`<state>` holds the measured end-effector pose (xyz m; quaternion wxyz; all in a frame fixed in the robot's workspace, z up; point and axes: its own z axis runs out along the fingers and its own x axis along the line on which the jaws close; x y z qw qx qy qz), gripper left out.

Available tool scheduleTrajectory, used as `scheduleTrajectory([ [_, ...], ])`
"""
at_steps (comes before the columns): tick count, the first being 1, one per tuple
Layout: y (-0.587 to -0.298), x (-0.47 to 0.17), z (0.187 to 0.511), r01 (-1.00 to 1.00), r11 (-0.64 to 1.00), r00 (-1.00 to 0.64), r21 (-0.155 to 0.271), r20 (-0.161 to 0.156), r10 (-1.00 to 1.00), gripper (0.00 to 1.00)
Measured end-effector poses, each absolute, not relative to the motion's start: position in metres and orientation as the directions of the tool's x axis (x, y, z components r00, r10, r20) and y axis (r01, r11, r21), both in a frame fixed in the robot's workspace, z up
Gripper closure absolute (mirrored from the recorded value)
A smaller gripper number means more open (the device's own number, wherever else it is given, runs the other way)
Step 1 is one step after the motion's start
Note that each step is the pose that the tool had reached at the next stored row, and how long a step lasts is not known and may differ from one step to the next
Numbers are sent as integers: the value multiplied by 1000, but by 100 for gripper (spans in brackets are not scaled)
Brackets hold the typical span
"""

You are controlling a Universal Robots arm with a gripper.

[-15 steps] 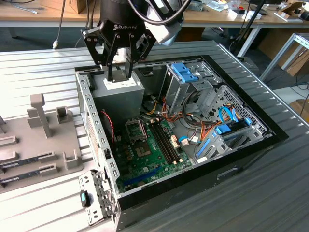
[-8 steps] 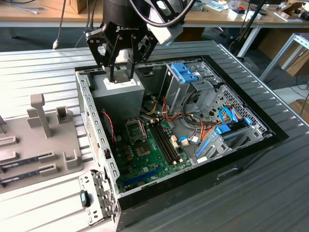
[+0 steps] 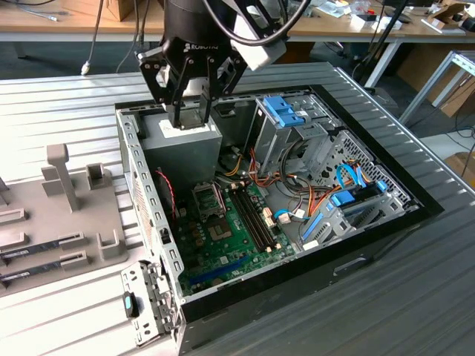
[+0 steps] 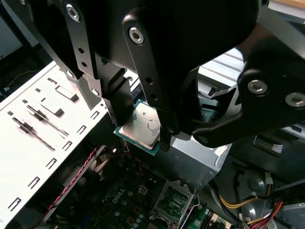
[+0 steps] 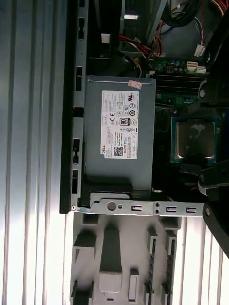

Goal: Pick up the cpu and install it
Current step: 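Pick up the cpu and move it towards the insertion slot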

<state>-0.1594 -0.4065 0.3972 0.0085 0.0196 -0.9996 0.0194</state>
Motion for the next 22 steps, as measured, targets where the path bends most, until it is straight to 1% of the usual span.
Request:
scheduleTrajectory([
  [22, -412, -145, 392, -39, 998, -999, -38, 18, -39, 53],
])
